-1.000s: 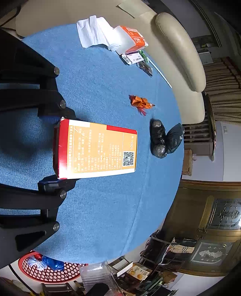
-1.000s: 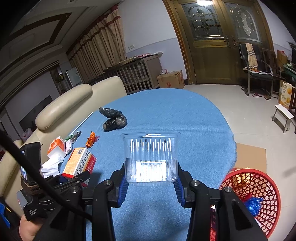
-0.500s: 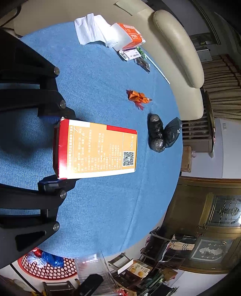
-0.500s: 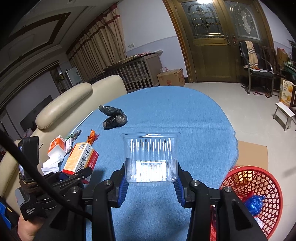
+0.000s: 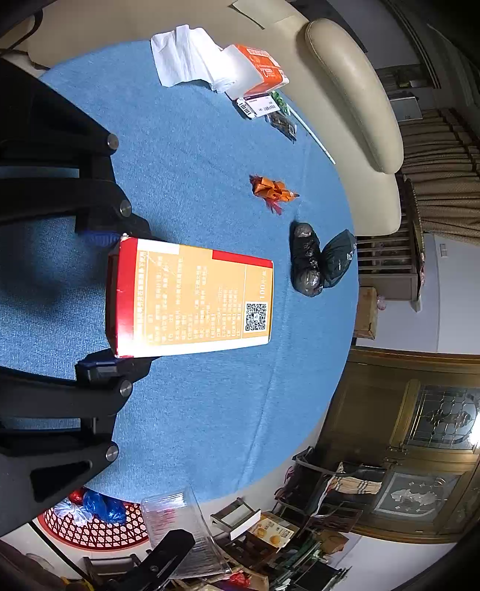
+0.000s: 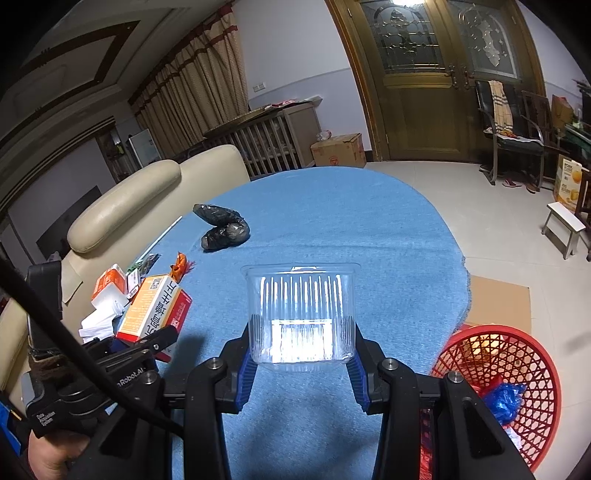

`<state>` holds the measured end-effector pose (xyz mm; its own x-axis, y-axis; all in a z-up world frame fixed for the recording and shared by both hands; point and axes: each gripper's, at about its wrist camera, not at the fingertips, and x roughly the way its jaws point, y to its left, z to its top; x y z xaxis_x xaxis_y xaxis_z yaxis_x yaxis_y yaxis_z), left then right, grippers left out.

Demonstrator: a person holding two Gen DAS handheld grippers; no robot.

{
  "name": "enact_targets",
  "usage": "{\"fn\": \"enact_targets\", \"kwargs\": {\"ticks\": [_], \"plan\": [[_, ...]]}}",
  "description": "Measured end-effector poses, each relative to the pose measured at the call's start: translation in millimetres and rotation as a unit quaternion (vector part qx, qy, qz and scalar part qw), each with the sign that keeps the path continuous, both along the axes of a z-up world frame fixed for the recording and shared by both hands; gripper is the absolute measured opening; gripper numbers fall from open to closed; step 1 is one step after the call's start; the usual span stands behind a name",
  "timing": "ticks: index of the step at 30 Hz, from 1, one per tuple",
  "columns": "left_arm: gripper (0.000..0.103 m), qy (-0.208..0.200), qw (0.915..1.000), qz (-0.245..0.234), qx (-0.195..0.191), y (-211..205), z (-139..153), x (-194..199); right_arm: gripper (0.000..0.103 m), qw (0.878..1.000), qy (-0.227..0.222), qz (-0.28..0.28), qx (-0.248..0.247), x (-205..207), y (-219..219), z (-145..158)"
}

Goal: Collect trash

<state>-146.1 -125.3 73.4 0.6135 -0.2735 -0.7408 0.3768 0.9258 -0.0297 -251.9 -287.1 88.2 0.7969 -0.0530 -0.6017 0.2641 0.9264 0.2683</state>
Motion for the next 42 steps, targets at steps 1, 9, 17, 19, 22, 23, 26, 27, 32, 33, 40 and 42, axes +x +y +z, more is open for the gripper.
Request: {"fn": "enact_targets", "kwargs": {"ticks": [1, 9, 17, 19, 22, 23, 26, 27, 32, 33, 40, 42], "plan": [[0.046, -0.001, 1.0, 0.0, -0.001, 0, 1, -1, 0.045, 1.0, 0.0, -0.001, -0.001, -1, 0, 0], [0.046, -0.007, 1.0, -0.004, -0.004, -1, 5, -7, 0.045, 1.0, -0.004, -0.002, -0.006, -9, 1, 3], [0.046, -0.017, 0.9998, -0.003, -0.005, 0, 11, -11, 0.045, 1.0, -0.009, -0.003, -0.007, -15, 0, 5], [0.046, -0.018, 0.9998, -0.004, -0.005, 0, 12, -13, 0.045, 1.0, -0.01, -0.003, -0.007, -16, 0, 6], [0.046, -0.02, 0.9998, -0.006, -0.005, -2, 13, -14, 0.045, 1.0, -0.01, -0.003, -0.008, -17, 0, 6], [0.046, -0.02, 0.9998, -0.007, -0.005, -3, 13, -15, 0.045, 1.0, -0.01, -0.003, -0.008, -18, 0, 6], [0.046, -0.021, 0.9997, -0.011, -0.005, -6, 14, -16, 0.045, 1.0, -0.011, -0.005, -0.007, -21, -1, 6], [0.046, -0.021, 0.9997, -0.013, -0.005, -7, 14, -16, 0.045, 1.0, -0.011, -0.006, -0.008, -22, -2, 6], [0.046, -0.023, 0.9994, -0.025, -0.006, -16, 15, -22, 0.045, 1.0, -0.01, -0.013, -0.008, -32, -6, 5], [0.046, -0.024, 0.9993, -0.03, -0.004, -19, 15, -24, 0.045, 1.0, -0.009, -0.015, -0.008, -35, -8, 5], [0.046, -0.023, 0.9978, -0.062, -0.003, -42, 14, -36, 0.045, 0.999, 0.012, -0.043, 0.002, -61, -29, -11], [0.046, -0.022, 0.997, -0.073, -0.003, -50, 14, -41, 0.045, 0.998, 0.02, -0.055, 0.004, -70, -36, -16]]}}
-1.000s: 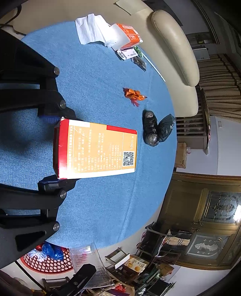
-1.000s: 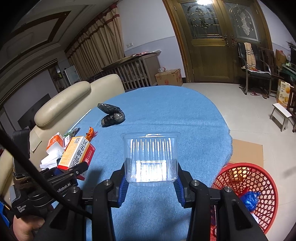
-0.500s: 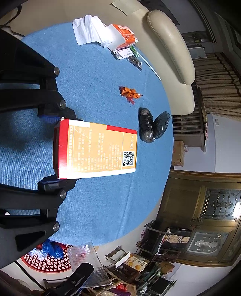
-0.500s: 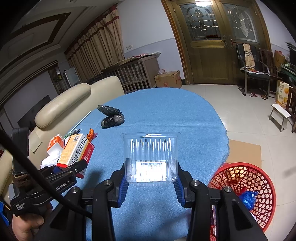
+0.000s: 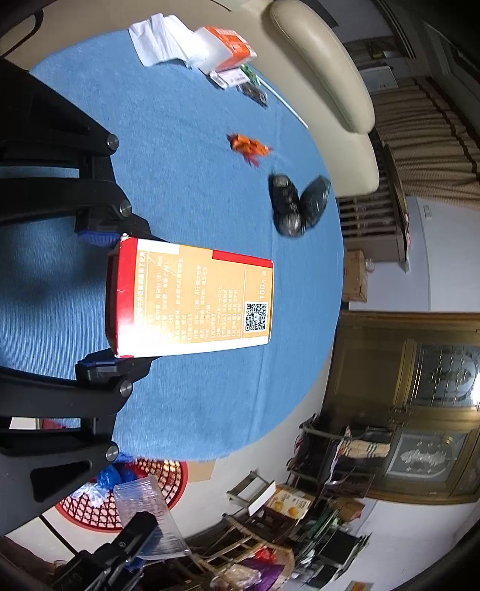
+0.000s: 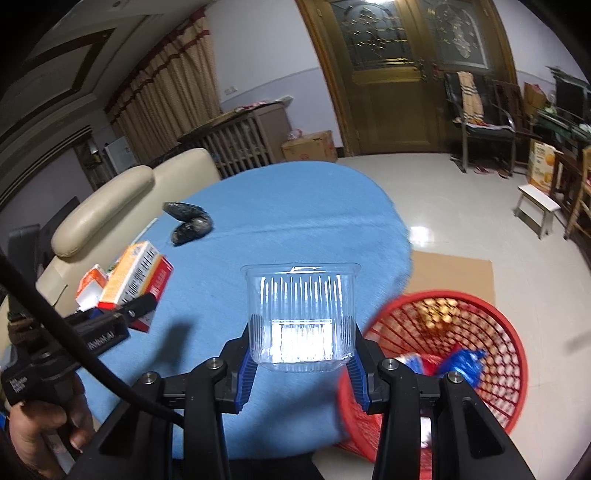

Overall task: Collect trash
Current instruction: 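Carry the box and container over the wastebasket and open both tools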

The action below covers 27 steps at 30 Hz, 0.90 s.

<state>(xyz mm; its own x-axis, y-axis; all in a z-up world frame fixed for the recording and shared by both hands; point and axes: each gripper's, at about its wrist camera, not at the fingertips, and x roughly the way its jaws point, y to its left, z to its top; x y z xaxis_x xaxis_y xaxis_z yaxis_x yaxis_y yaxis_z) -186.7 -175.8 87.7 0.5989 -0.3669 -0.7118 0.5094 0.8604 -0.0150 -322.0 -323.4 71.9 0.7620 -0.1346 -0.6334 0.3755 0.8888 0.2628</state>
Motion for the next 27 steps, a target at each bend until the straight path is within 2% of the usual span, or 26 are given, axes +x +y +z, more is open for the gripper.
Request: {"fn": "enact_targets", "kwargs": {"ticks": [12, 27], "plan": [[0.046, -0.009, 0.9968, -0.079, 0.002, -52, 6, -35, 0.045, 0.993, 0.05, -0.103, 0.009, -61, -63, -30], [0.046, -0.003, 0.9847, -0.174, 0.008, -110, -1, -74, 0.049, 0.986, 0.1, -0.128, 0.03, -75, -91, -65]]}}
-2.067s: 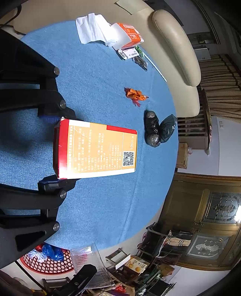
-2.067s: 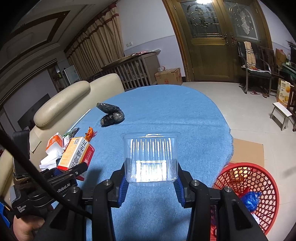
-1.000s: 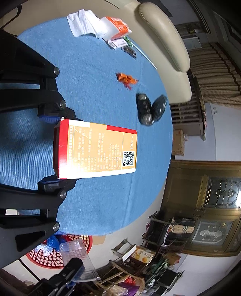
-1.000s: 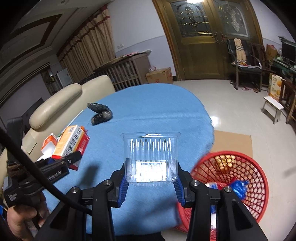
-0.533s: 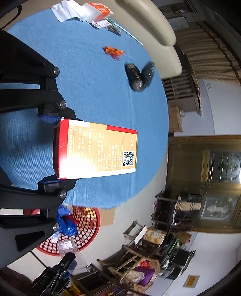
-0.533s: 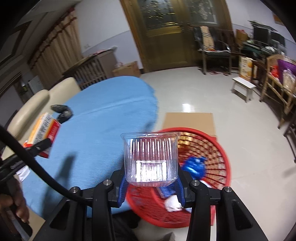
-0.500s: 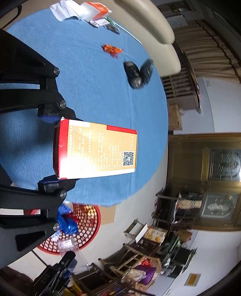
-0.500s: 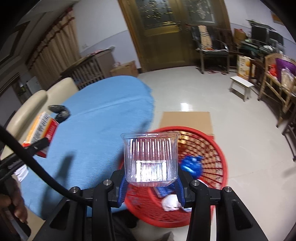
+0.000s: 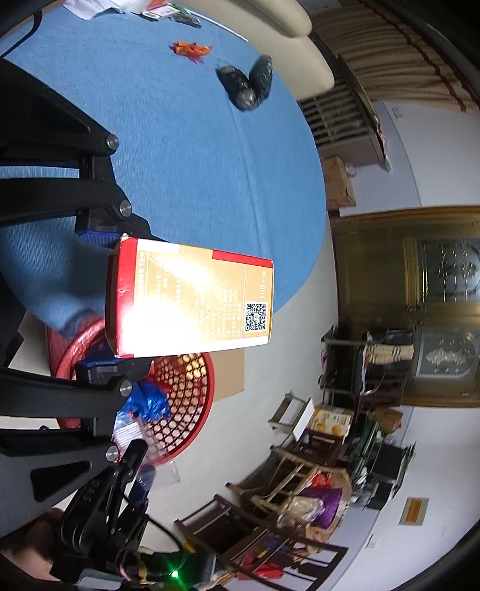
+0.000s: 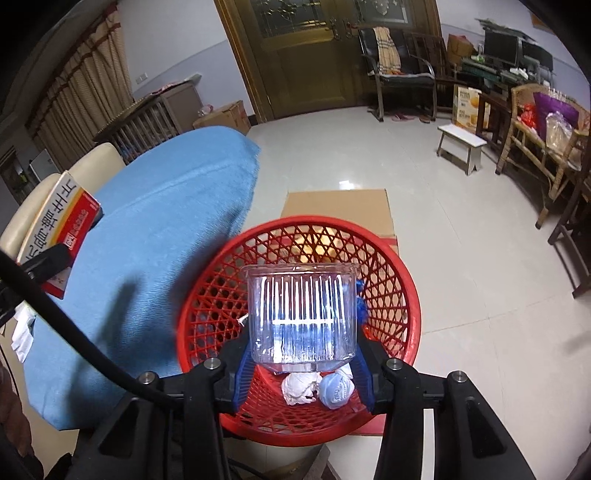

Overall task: Collect trash
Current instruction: 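Carry the box and container over the wastebasket and open both tools, then release the orange-red box from the left tool into the wastebasket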

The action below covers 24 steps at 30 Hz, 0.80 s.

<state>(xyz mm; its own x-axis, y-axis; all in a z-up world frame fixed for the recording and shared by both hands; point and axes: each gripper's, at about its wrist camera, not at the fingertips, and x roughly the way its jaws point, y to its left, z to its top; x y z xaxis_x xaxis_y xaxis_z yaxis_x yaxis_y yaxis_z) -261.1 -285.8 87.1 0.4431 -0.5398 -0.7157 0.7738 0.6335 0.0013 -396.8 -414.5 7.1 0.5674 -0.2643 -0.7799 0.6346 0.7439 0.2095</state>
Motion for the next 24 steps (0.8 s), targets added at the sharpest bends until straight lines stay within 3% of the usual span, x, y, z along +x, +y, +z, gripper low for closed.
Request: {"fn": "enact_targets", "kwargs": {"ticks": [2, 3, 4, 6, 20, 21, 22, 23, 24], "plan": [[0.046, 0.002, 1.0, -0.008, 0.003, -4, -1, -3, 0.051, 1.0, 0.004, -0.003, 0.005, -2, -4, -4], [0.046, 0.002, 0.9999, -0.013, 0.006, -8, -2, -5, 0.057, 1.0, 0.008, -0.005, 0.012, -2, -6, -7], [0.046, 0.003, 0.9998, -0.016, 0.007, -9, -3, -6, 0.071, 1.0, 0.009, -0.009, 0.018, -3, -9, -10], [0.046, 0.006, 0.9996, -0.025, 0.011, -15, -5, -8, 0.08, 1.0, 0.0, -0.014, 0.028, -8, -15, -11], [0.049, 0.049, 0.993, -0.098, 0.044, -63, -32, -32, 0.08, 0.992, -0.065, -0.102, 0.022, -54, -59, 18], [0.053, 0.054, 0.9917, -0.106, 0.048, -67, -35, -32, 0.08, 0.992, -0.067, -0.105, 0.022, -56, -60, 19], [0.067, 0.057, 0.9909, -0.11, 0.053, -70, -37, -33, 0.08, 0.992, -0.069, -0.107, 0.022, -56, -62, 20], [0.073, 0.058, 0.9901, -0.112, 0.061, -73, -40, -33, 0.08, 0.991, -0.07, -0.108, 0.022, -57, -62, 21], [0.073, 0.055, 0.9905, -0.11, 0.062, -74, -41, -33, 0.08, 0.991, -0.07, -0.108, 0.023, -56, -62, 22]]}}
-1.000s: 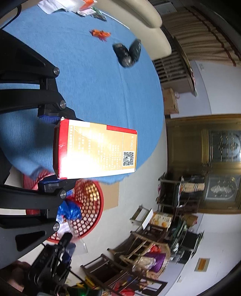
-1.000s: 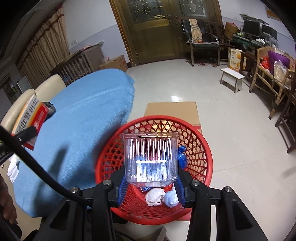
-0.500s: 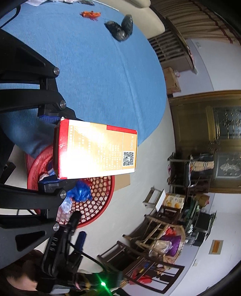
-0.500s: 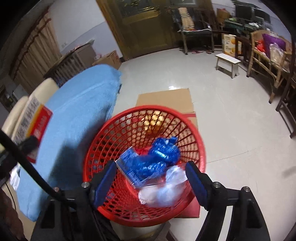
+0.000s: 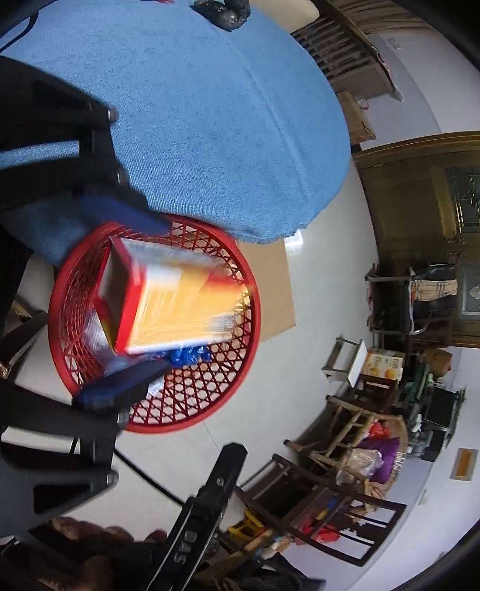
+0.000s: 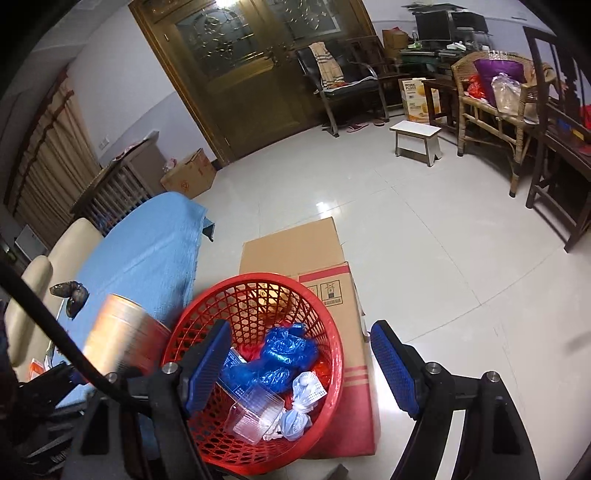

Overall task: Collect trash
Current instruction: 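Release the orange-red box from the left tool into the wastebasket, then move both open tools back over the table toward the orange bundle and black bag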

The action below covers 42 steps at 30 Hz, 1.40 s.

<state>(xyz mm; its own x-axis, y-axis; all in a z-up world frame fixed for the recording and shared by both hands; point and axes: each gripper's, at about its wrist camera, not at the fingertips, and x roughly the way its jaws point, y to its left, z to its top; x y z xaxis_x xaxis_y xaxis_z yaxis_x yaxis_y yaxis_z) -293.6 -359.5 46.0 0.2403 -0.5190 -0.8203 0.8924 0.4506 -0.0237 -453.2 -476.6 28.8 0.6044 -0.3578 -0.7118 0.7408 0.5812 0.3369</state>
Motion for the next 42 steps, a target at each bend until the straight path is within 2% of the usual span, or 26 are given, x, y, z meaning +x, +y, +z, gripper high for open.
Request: {"fn": "enact_targets", "kwargs": {"ticks": [7, 14, 17, 24, 28, 34, 42], "plan": [[0.073, 0.001, 0.9991, 0.035, -0.026, 23, 20, 22, 0.08, 1.0, -0.003, 0.004, -0.004, 2, 4, 3], [0.073, 0.014, 0.9911, 0.125, -0.045, 84, 23, 60, 0.08, 1.0, -0.002, 0.022, -0.008, 15, 15, 6], [0.073, 0.016, 0.9845, 0.168, -0.048, 114, 21, 75, 0.08, 0.999, -0.002, 0.045, -0.007, 30, 26, 7], [0.073, 0.029, 0.9615, 0.265, -0.066, 186, 14, 107, 0.08, 0.99, 0.009, 0.141, -0.012, 89, 81, 12], [0.073, 0.029, 0.9467, 0.311, -0.077, 223, 12, 123, 0.08, 0.978, 0.015, 0.209, -0.014, 128, 125, 14], [0.073, 0.027, 0.9179, 0.387, -0.084, 280, 5, 142, 0.08, 0.955, 0.034, 0.293, -0.02, 177, 184, 11], [0.073, 0.038, 0.8885, 0.449, -0.087, 327, 1, 170, 0.08, 0.937, 0.046, 0.343, -0.035, 214, 228, 9]]}}
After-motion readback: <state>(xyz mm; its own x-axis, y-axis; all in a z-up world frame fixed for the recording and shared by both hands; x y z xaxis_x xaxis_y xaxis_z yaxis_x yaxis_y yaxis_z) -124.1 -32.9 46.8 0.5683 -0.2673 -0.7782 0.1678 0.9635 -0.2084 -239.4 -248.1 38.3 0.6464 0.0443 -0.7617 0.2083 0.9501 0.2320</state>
